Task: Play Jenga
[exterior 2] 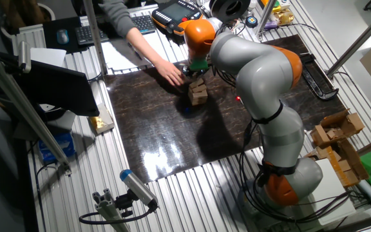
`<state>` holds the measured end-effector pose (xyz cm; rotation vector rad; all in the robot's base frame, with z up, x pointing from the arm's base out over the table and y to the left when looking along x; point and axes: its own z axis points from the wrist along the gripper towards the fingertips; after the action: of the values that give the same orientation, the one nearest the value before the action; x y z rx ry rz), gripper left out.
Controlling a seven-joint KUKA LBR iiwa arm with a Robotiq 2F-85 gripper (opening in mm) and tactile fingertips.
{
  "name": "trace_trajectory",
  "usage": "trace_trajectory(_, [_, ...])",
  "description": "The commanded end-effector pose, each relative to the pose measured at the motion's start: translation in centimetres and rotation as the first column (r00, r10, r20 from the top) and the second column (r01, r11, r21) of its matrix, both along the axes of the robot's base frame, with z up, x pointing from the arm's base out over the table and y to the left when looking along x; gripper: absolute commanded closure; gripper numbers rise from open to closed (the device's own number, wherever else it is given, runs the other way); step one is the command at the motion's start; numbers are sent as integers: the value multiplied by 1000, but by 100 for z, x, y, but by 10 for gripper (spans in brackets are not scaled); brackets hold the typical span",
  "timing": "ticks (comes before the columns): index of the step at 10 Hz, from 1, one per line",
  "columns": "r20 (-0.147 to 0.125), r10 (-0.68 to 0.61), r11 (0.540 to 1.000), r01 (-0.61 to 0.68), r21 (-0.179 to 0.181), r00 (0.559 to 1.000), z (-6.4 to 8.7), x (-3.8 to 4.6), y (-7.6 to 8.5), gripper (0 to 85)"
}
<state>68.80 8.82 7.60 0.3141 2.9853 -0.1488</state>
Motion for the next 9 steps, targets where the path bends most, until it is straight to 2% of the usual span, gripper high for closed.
trace_trajectory(1, [2,-1,1000,1,-4,1000,3,0,-1,540])
trace_trajectory(2, [11,1,1000,-1,-14,1000,5,11,-7,540])
trace_trajectory(5, [8,22,1000,-22,-18,1000,28,70,-39,540])
trace_trajectory(9, [9,28,999,-28,-28,1000,38,68,-37,540])
